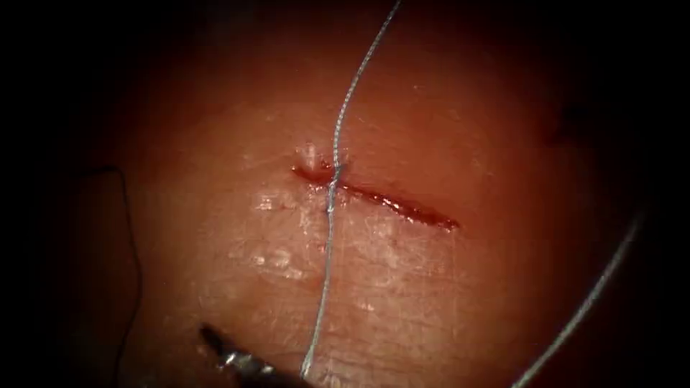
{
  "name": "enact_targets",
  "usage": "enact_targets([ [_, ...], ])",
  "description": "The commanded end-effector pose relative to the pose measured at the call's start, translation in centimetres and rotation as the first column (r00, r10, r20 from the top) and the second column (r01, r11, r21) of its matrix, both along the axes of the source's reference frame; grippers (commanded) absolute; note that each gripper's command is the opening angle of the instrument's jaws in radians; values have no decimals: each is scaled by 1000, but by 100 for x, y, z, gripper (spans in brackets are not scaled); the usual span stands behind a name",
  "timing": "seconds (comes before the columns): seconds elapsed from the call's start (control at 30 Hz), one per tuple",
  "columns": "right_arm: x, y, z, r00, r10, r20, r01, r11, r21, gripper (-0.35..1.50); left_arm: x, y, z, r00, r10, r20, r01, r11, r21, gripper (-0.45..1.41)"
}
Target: Wound Closure
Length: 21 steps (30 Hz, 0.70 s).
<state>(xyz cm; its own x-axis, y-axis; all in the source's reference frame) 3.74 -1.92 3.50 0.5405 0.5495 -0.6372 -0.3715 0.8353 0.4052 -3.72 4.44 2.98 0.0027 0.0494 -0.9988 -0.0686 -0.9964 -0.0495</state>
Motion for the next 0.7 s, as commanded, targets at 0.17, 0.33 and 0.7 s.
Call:
enact_targets([
  [0.17,2,2,-4,999,-26,-28,27,999,23,145,9,-18,-38,999,22,26,-22,1000,9,-45],
  [0.33,-10,16,-16,996,-34,-85,39,997,59,140,19,-45,-59,998,35,46,-36,999,15,-45],
  [0.7,-55,113,1,987,25,-159,-15,998,68,120,49,-127,-113,994,-68,80,66,998,24,-45],
])
